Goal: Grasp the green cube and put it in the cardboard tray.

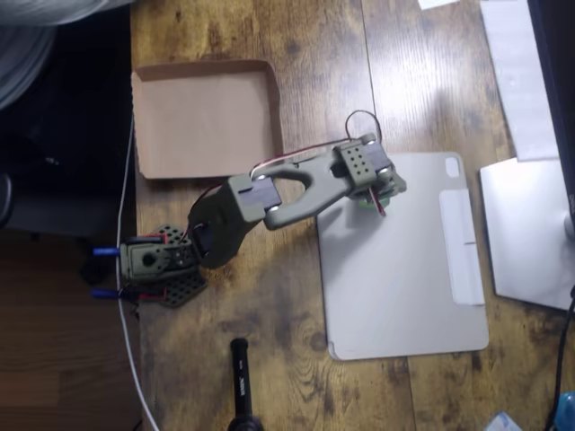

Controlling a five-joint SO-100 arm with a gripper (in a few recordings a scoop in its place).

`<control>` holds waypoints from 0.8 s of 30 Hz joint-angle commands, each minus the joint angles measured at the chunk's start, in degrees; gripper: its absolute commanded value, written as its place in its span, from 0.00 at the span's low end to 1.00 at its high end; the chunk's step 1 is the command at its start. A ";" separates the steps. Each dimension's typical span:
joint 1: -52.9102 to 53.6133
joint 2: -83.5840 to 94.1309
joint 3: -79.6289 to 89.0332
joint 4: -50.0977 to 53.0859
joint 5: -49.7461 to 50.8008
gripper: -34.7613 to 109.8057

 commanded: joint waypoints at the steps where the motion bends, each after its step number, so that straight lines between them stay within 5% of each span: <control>1: 0.18 1.67 0.62 -0.88 0.18 0.46; 24: 0.97 3.87 0.53 -1.49 1.49 0.34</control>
